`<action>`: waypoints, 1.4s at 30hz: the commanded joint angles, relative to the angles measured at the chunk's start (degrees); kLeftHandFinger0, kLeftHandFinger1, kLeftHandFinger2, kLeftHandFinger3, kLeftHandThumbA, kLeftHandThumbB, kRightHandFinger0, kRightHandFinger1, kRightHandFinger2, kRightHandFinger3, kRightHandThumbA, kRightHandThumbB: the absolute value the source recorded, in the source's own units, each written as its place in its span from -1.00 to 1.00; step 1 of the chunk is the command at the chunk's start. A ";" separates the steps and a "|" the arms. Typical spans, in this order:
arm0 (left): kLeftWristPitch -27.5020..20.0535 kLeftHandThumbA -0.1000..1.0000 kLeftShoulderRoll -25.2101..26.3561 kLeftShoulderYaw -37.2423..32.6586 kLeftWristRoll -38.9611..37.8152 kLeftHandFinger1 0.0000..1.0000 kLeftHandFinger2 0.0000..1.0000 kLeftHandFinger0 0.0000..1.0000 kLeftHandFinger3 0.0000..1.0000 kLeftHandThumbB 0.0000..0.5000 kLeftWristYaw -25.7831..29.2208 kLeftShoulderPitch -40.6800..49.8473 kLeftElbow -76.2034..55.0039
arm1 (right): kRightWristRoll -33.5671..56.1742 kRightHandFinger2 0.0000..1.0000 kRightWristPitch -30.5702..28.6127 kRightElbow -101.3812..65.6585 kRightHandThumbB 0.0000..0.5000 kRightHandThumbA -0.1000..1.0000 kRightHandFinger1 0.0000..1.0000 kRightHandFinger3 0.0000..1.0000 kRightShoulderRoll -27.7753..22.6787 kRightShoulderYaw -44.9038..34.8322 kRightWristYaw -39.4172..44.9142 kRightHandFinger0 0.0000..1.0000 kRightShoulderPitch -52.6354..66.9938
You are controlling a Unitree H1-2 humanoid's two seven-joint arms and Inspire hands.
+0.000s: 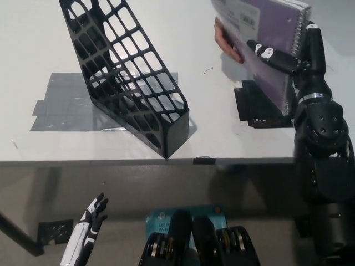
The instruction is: A person hands a notebook to the robot and the robot grabs it with its right hand and places it in the magazine stand kept in the centre of the desk infront of it.
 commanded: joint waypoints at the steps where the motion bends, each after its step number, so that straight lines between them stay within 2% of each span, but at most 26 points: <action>1: -2.13 1.00 0.90 0.29 -0.96 1.00 1.00 0.86 1.00 1.00 0.35 -1.14 -0.44 | 9.31 -1.00 1.40 -10.83 -0.78 0.84 -1.00 -1.00 2.66 -2.26 2.22 -1.00 -3.15; 4: -2.13 1.00 0.95 0.26 -1.08 1.00 1.00 0.86 1.00 0.98 0.46 -1.31 -0.42 | 12.53 -1.00 6.76 -18.72 -0.54 0.85 -1.00 -1.00 4.74 -3.55 1.03 -1.00 -4.05; 5: -2.13 1.00 0.96 0.27 -1.21 1.00 1.00 0.86 1.00 0.96 0.40 -1.31 -0.50 | 12.90 -1.00 7.97 -20.95 -0.65 0.89 -1.00 -1.00 4.83 -3.42 1.24 -1.00 -4.26; 6: -2.13 1.00 0.96 0.27 -1.29 1.00 1.00 0.86 1.00 0.95 0.37 -1.31 -0.53 | 13.09 -1.00 8.49 -21.89 -0.69 0.92 -1.00 -1.00 4.89 -3.39 1.33 -1.00 -4.35; 7: -2.13 1.00 0.97 0.25 -1.37 1.00 1.00 0.86 1.00 0.95 0.33 -1.32 -0.55 | 13.23 -1.00 9.10 -22.70 -0.46 0.94 -1.00 -1.00 5.01 -3.49 1.44 -1.00 -4.42; 8: -2.13 1.00 0.96 0.26 -1.37 1.00 1.00 0.87 1.00 0.98 0.28 -1.29 -0.57 | 15.81 -1.00 10.71 -25.65 -0.65 0.93 -1.00 -1.00 5.45 -4.01 1.68 -1.00 -5.08; 12: -2.13 1.00 1.07 0.14 -1.17 1.00 1.00 0.87 1.00 0.98 0.19 -1.32 -0.56 | 18.16 -1.00 13.81 -30.78 -0.59 0.90 -1.00 -1.00 6.37 -4.47 0.66 -1.00 -6.37; 13: -2.13 1.00 1.13 0.16 -1.14 1.00 1.00 0.86 1.00 0.98 0.15 -1.38 -0.62 | 18.54 -1.00 14.06 -31.18 -0.64 0.89 -1.00 -1.00 6.50 -4.59 0.51 -1.00 -6.62; 16: -2.13 1.00 1.27 0.02 -0.91 1.00 1.00 0.86 1.00 0.96 0.44 -1.75 -0.47 | 18.28 -1.00 14.55 -32.21 -0.74 0.89 -1.00 -1.00 6.74 -4.68 -0.09 -1.00 -7.16; 20: -2.13 1.00 1.35 0.05 -1.12 1.00 1.00 0.85 1.00 0.99 0.14 -1.88 -0.51 | 18.96 -1.00 15.44 -33.08 -0.63 0.84 -1.00 -1.00 7.74 -5.30 -1.43 -1.00 -7.59; 25: -2.13 1.00 1.49 -0.04 -0.85 1.00 1.00 0.84 1.00 1.00 0.32 -2.03 -0.57 | 19.74 -1.00 15.04 -33.49 -0.73 0.81 -1.00 -1.00 9.37 -5.69 -2.65 -1.00 -8.14; 32: -2.13 1.00 1.51 -0.05 -0.39 0.99 1.00 0.86 1.00 1.00 0.53 -2.24 -0.36 | 19.47 -1.00 13.31 -32.85 -0.65 0.74 -1.00 -1.00 12.38 -5.85 -5.05 -1.00 -10.24; 39: -2.13 1.00 1.43 -0.08 -0.56 0.97 1.00 0.83 1.00 1.00 0.44 -2.53 -0.36 | 18.06 -1.00 11.28 -31.30 -0.83 0.75 -1.00 -1.00 16.05 -5.39 -7.69 -1.00 -11.76; 40: -2.13 1.00 1.43 -0.08 -0.52 0.97 1.00 0.83 1.00 1.00 0.44 -2.59 -0.43 | 17.87 -1.00 11.22 -30.82 -0.73 0.74 -1.00 -1.00 16.95 -5.27 -8.31 -1.00 -11.97; 42: -2.13 1.00 1.43 -0.08 -0.52 0.99 1.00 0.84 1.00 1.00 0.35 -2.57 -0.46 | 17.32 -1.00 11.15 -30.35 -0.73 0.72 -1.00 -1.00 17.98 -5.08 -9.12 -1.00 -12.03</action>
